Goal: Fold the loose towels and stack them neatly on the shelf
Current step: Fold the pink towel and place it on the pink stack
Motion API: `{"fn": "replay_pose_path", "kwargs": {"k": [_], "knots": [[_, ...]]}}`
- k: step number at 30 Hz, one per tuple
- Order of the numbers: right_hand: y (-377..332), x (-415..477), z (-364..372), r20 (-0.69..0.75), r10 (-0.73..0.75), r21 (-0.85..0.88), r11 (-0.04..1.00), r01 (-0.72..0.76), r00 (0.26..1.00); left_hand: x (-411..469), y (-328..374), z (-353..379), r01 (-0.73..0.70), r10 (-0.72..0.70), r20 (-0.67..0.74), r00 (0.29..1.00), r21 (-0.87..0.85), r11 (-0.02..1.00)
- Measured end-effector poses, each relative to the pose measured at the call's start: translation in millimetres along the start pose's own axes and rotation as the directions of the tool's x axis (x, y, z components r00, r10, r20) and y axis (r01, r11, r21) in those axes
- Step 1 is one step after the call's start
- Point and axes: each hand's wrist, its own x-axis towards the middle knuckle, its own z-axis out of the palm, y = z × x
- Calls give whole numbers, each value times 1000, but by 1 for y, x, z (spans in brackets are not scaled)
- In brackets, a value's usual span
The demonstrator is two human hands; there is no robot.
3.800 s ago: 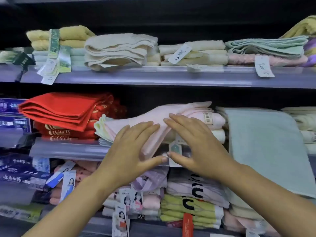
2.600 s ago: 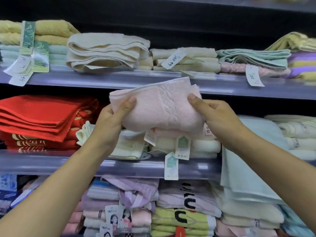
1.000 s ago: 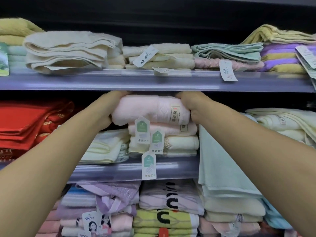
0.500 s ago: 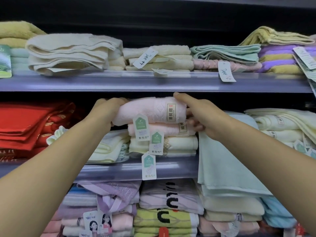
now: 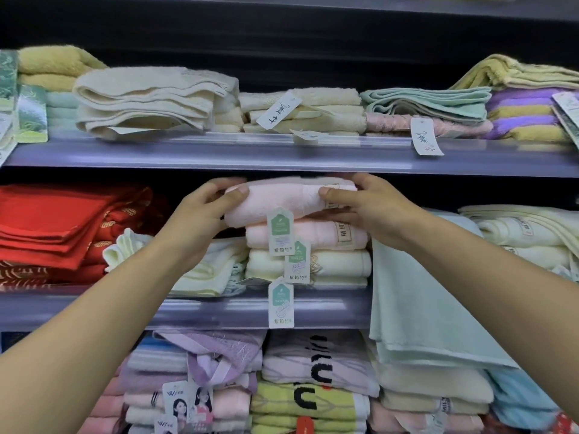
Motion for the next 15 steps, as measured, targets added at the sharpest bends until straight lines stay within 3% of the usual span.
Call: {"fn": "replay_pose_path", "kwargs": {"k": [4, 8, 10, 13, 15], "knots": [[3, 7, -13, -9, 3, 32, 999, -3, 1000, 5, -3, 10, -87, 87, -13, 996, -25, 996], [10, 13, -25, 43, 71, -124, 990, -65, 997, 11, -11, 19, -44, 44, 10, 999, 7, 999], [8, 15, -26, 75, 96, -119, 989, -87, 993, 15, -13, 20, -42, 43, -25, 999, 21, 999], [5, 17, -25, 81, 66, -75, 995, -60, 995, 22, -12, 18, -85, 83, -77, 994, -17, 996], [7, 18, -26, 58, 37, -92, 995, -32, 998, 21, -13, 19, -90, 89, -33, 996, -56, 994]]}}
